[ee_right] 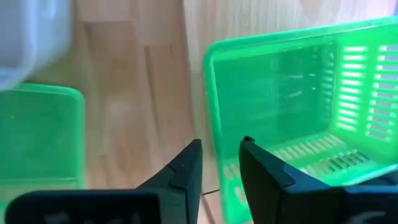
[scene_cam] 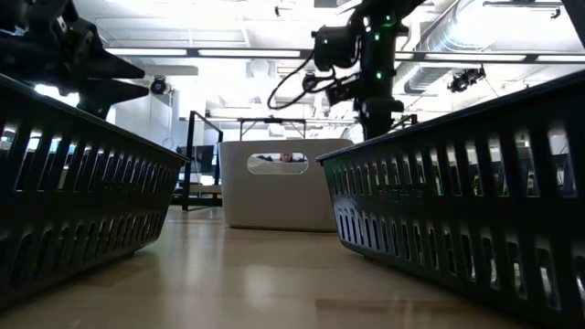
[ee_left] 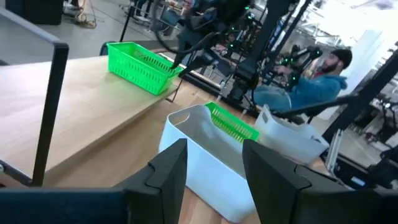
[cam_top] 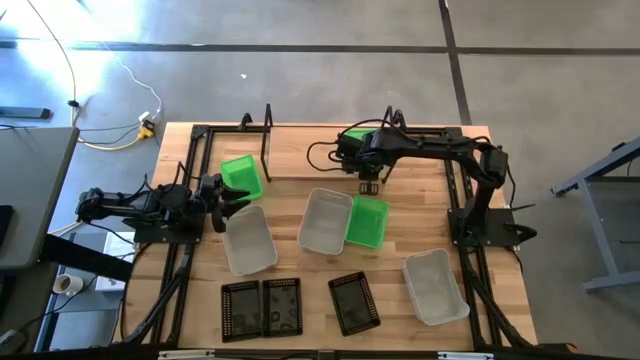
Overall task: Stack baskets on shelf by color
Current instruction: Put the top right green bin on the shelf, then put the top left gray bin on the shelf
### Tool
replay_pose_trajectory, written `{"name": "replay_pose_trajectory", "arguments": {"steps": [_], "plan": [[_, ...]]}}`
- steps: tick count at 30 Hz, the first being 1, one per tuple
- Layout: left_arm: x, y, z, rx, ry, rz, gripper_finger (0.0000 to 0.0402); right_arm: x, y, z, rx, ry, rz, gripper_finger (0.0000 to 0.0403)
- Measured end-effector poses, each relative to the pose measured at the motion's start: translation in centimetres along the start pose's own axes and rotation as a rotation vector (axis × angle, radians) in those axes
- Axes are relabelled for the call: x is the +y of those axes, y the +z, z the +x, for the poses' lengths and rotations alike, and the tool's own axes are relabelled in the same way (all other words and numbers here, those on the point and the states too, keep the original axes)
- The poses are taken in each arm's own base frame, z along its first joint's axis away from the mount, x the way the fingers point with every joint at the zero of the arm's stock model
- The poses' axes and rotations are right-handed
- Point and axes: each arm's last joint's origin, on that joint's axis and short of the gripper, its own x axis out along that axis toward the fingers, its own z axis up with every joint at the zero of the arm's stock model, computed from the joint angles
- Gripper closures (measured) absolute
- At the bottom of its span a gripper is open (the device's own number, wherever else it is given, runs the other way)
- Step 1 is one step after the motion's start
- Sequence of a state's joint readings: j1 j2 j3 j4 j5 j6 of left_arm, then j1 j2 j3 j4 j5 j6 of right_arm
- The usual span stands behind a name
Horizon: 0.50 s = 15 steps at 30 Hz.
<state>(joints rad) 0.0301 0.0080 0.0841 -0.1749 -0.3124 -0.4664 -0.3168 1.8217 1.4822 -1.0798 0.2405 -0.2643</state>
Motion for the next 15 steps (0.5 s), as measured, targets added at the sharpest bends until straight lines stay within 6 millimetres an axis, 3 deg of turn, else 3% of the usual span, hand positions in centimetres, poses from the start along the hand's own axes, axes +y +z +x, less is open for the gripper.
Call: {"name": "replay_pose_trajectory", "arguments": {"steps": [8,15], "plan": [[0.1,-0.1,0.0,0.006,0.019,-0.028,0.0252,0.3,0.4,-3.1,0.012,0.016,0.110,0.0308],[0.1,-0.1,0.0,-0.003,0.027,-0.128,0.0218,1.3,1.6,-5.9,-0.078,0.024,0.372,0.0308]]}}
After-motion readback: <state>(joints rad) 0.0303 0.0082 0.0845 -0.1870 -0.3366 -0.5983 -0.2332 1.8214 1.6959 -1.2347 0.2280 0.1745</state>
